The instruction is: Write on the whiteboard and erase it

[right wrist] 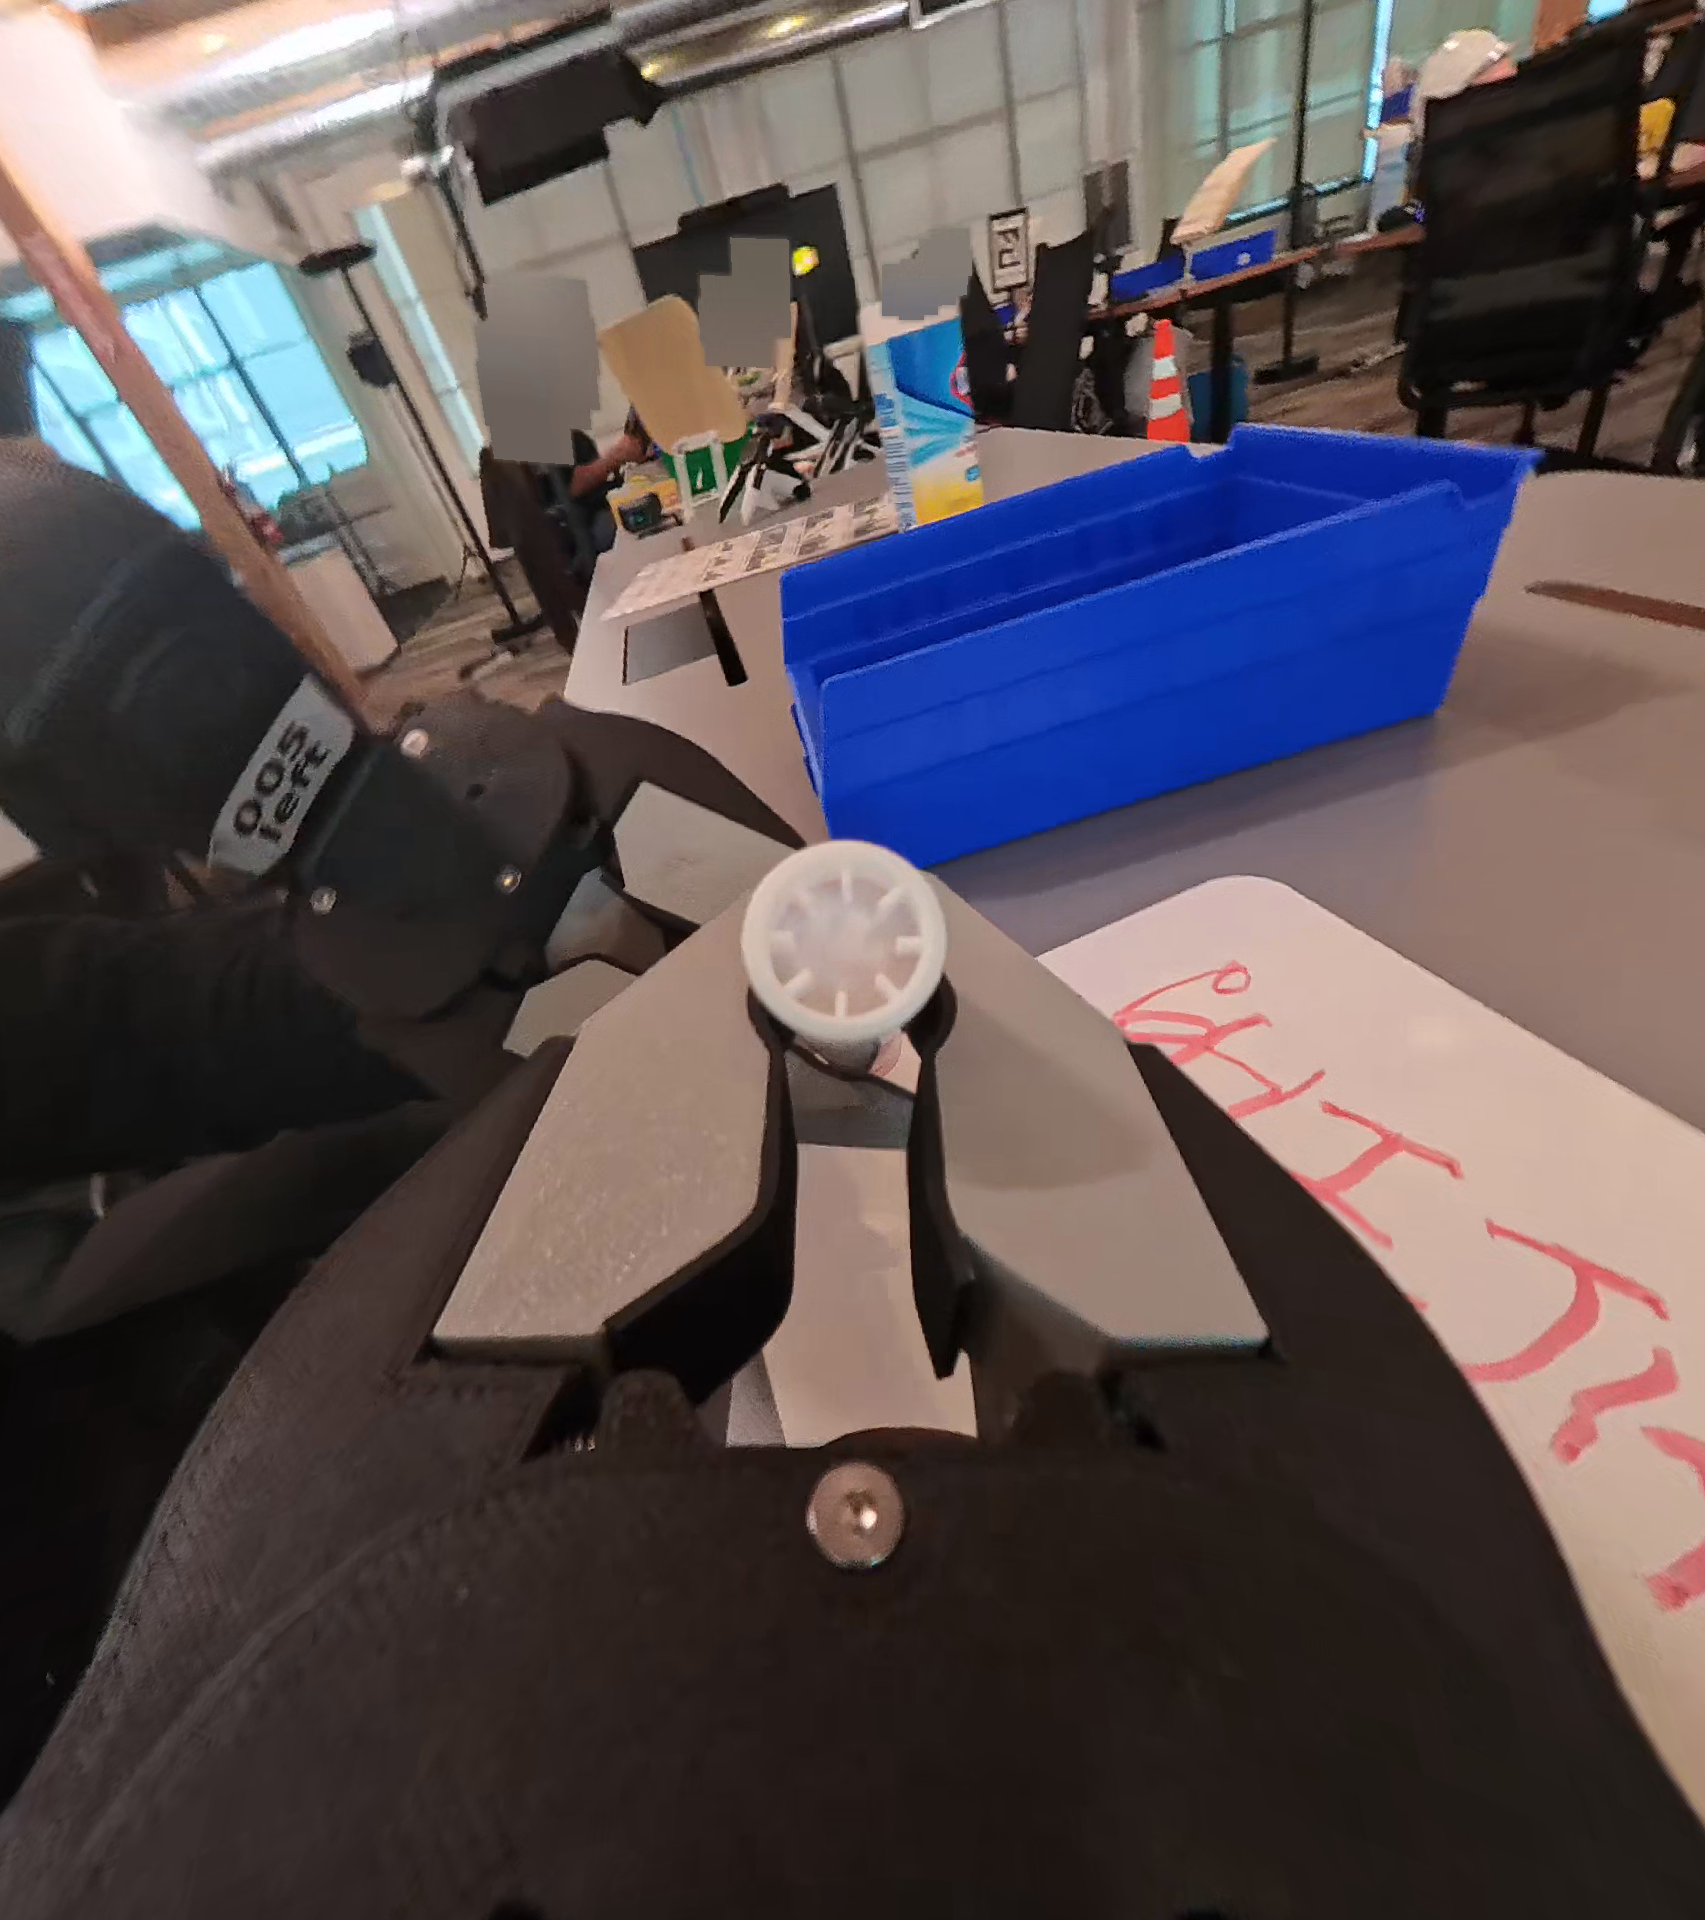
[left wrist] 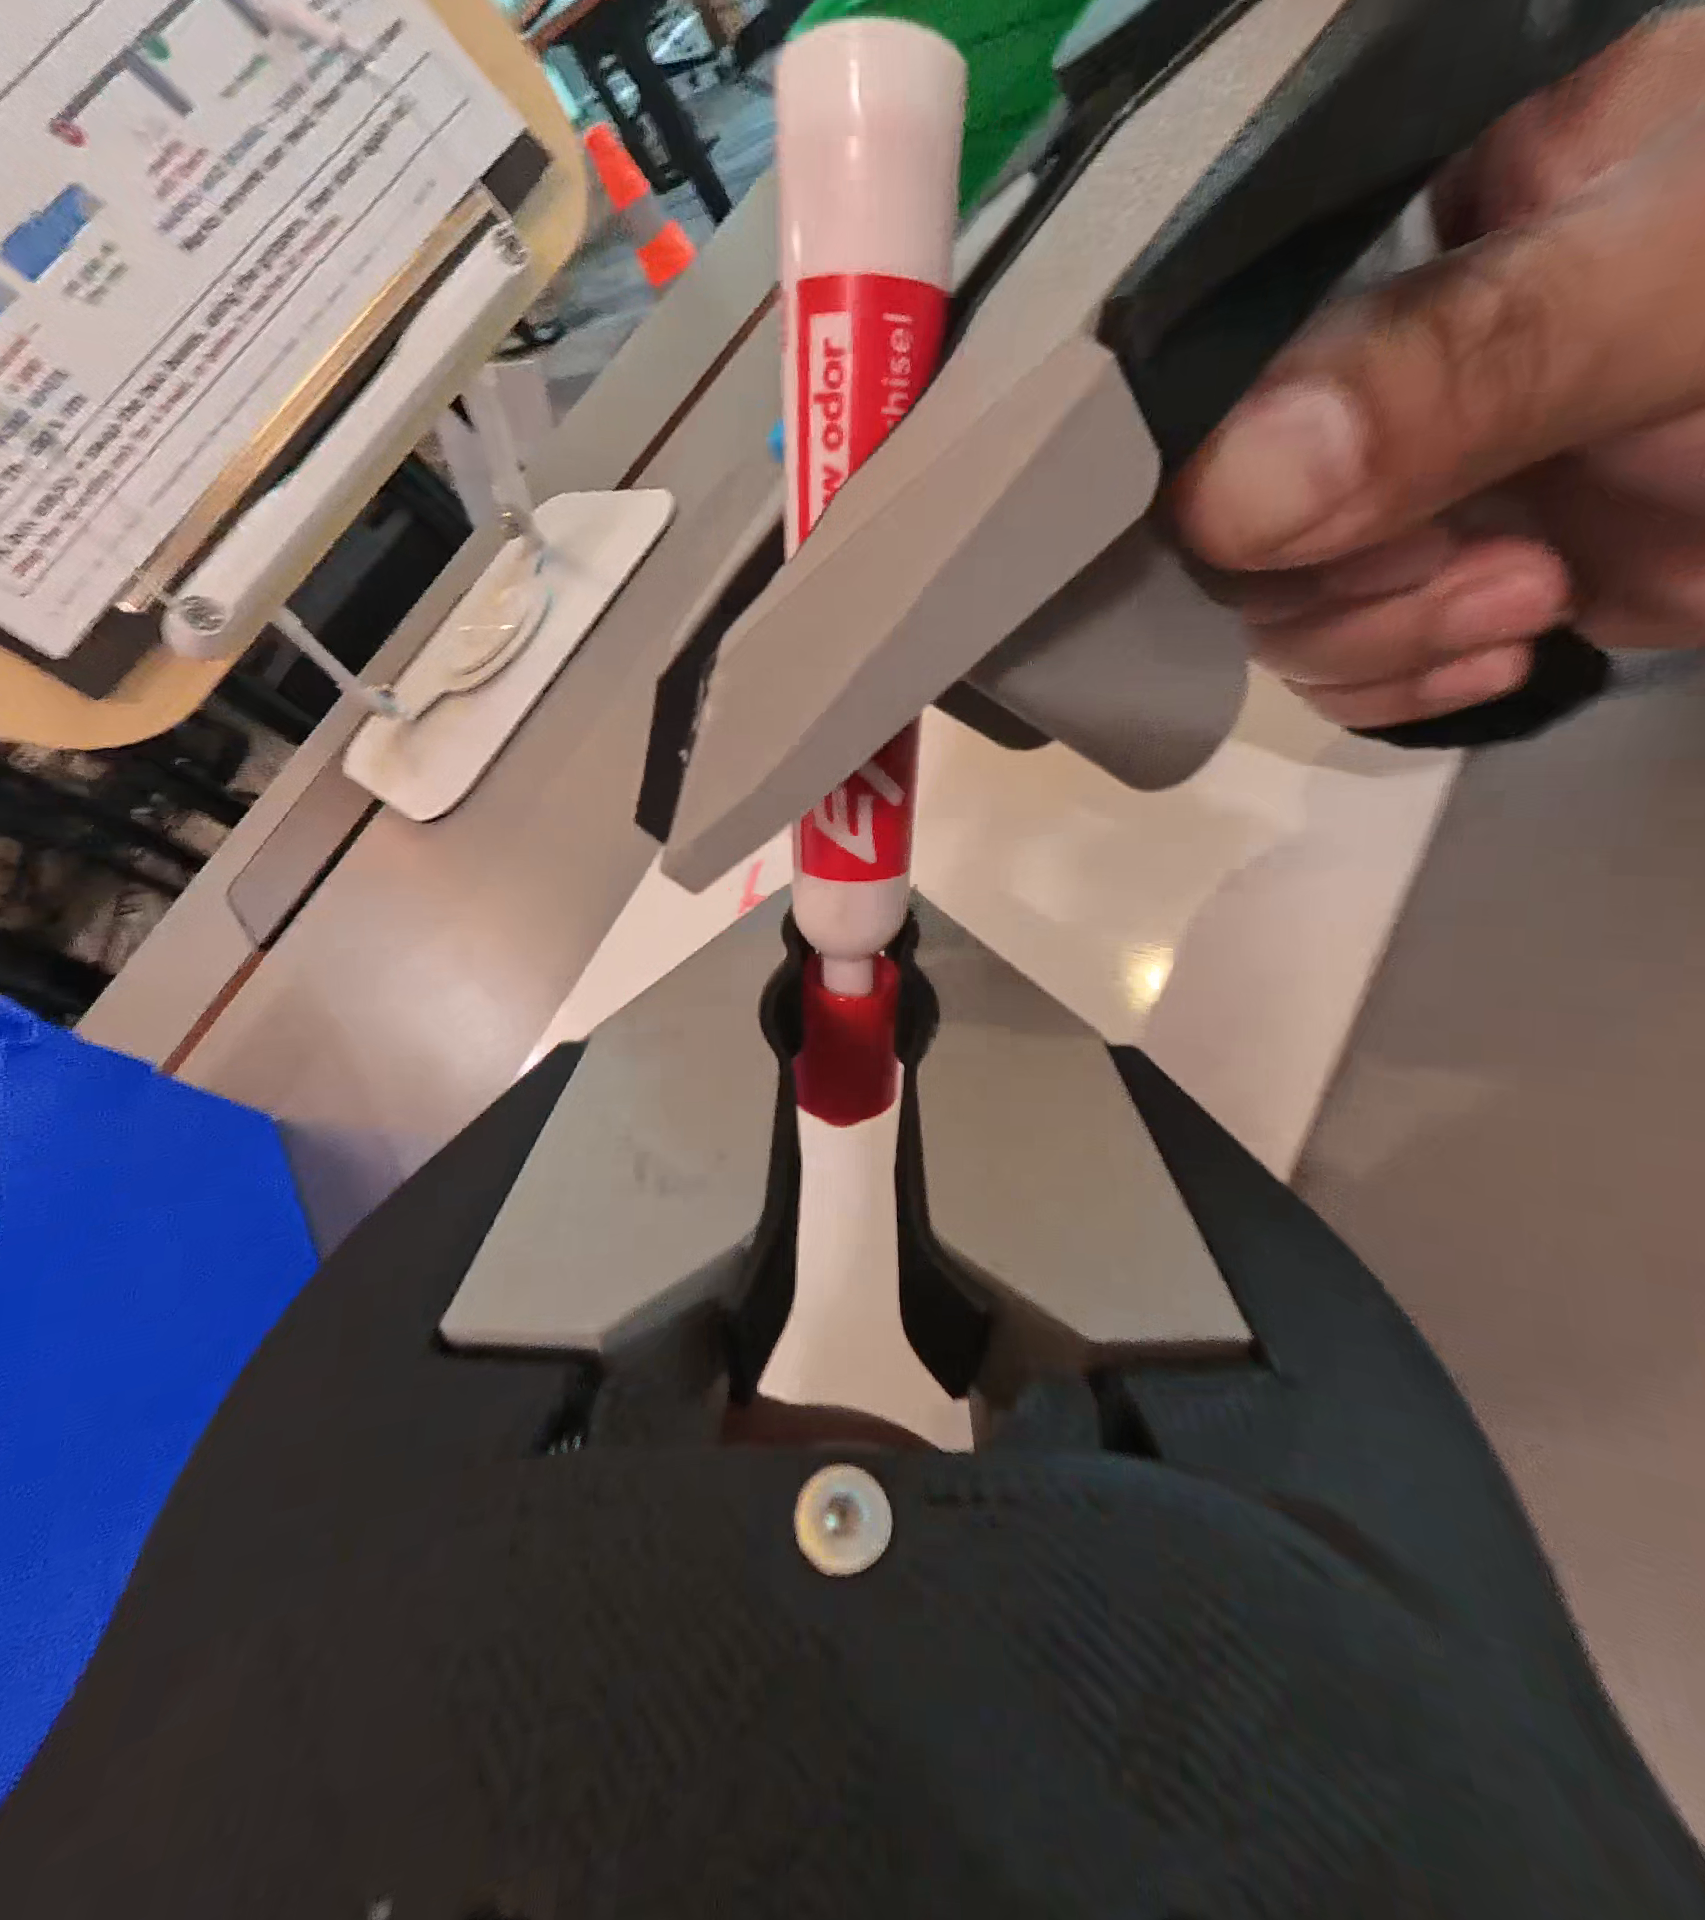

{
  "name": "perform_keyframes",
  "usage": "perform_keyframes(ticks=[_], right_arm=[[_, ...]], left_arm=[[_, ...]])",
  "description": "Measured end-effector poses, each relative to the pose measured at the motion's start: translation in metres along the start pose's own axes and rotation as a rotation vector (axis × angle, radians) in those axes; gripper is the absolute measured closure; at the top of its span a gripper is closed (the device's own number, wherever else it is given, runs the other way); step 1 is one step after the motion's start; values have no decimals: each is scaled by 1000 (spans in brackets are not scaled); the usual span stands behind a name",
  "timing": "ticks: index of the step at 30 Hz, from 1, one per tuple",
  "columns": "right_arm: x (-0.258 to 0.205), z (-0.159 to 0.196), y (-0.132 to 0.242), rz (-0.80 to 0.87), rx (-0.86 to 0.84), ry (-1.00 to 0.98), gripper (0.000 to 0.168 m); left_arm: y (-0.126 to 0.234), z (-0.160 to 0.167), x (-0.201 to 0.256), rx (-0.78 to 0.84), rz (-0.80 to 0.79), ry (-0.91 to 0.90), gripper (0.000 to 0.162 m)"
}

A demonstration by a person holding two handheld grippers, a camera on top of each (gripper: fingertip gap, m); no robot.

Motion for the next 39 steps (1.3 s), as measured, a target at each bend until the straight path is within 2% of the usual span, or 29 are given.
perform_keyframes(ticks=[3,7,13,18,24,27,30,34,39], right_arm=[[11,4,-1,11,46,-116,154],[21,7,3,-20,153,-236,153],[30,11,3,-57,190,-283,153],[38,0,14,-143,332,-378,153],[46,-7,28,-160,465,-455,153],[48,-5,29,-134,446,-446,153],[45,-7,27,-56,358,-344,153],[38,-6,22,33,248,-215,153],[44,-2,22,49,233,-252,153]], left_arm=[[-8,0,0,-44,-188,-102,154],[-13,-3,-2,-19,-228,-135,152],[-18,-2,-4,-33,-136,-105,151],[-16,-23,-14,-13,-153,-148,147],[-23,-40,-19,-6,-106,-116,145],[-28,-39,-16,-3,-111,-139,147],[-33,-33,-17,3,-112,-127,147],[-37,-19,-15,34,-38,-53,147],[-43,5,-13,1,15,17,147]])
Point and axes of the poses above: each gripper's, where its closed fingertips meet, y back along the fingers, z out of its underside, x = y × z across the jaws, the point moved 7 cm from there along y, back along the fingers, and after that the axes turned 7 degrees about -x, right-handed, at the moved point
